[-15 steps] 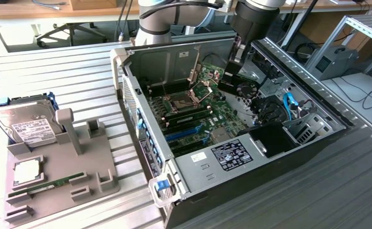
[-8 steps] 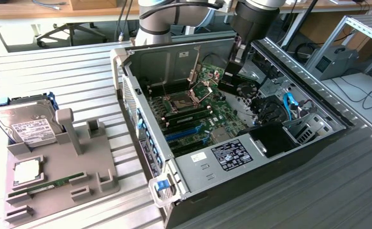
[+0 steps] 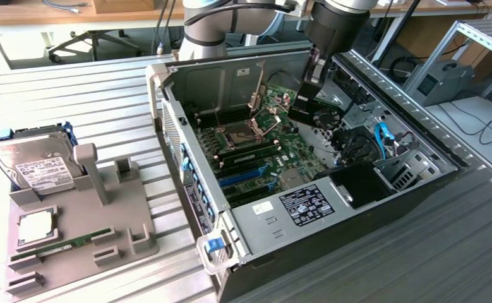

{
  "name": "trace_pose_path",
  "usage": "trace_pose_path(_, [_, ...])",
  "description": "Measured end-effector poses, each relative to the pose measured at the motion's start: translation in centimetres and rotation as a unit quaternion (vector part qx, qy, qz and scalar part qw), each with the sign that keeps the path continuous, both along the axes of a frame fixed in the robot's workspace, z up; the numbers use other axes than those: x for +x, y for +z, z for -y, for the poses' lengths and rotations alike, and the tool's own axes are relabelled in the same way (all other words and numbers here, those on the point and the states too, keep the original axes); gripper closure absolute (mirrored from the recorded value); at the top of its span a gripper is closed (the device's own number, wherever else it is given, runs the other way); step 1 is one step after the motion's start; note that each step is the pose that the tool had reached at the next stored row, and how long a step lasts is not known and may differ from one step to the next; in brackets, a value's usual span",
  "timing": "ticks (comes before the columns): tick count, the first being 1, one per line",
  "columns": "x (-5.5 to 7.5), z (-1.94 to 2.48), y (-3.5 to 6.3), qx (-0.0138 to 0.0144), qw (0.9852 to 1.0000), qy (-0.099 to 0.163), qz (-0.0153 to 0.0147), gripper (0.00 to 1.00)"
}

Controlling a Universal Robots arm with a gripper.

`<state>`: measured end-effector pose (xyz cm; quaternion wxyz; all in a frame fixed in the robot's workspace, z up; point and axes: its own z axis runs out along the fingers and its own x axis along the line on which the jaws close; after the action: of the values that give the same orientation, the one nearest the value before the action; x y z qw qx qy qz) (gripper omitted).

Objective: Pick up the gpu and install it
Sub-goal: 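Insert the gpu into the slot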

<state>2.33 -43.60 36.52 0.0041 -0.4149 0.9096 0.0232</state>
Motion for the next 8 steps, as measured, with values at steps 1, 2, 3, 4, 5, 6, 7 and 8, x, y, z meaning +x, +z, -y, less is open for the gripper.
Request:
trace_pose_path(1, [0.00,0.00,0.00,0.0000,1.0000,0.001,0.0000,0.73])
trace_pose_path(2, [0.00,0.00,0.00,0.0000,1.0000,0.002,0.0000,0.73])
trace_pose_path(3, [0.00,0.00,0.00,0.0000,1.0000,0.003,0.0000,0.73])
trace_pose_path(4, [0.00,0.00,0.00,0.0000,1.0000,0.003,0.0000,0.73])
trace_pose_path(5, [0.00,0.00,0.00,0.0000,1.0000,0.004,0.0000,0.73])
trace_pose_path(6, [0.01,0.00,0.00,0.0000,1.0000,0.005,0.0000,0.73])
trace_pose_path(7, [0.01,0.00,0.00,0.0000,1.0000,0.007,0.0000,0.73])
trace_pose_path(8, [0.01,0.00,-0.01,0.0000,1.0000,0.008,0.0000,0.73])
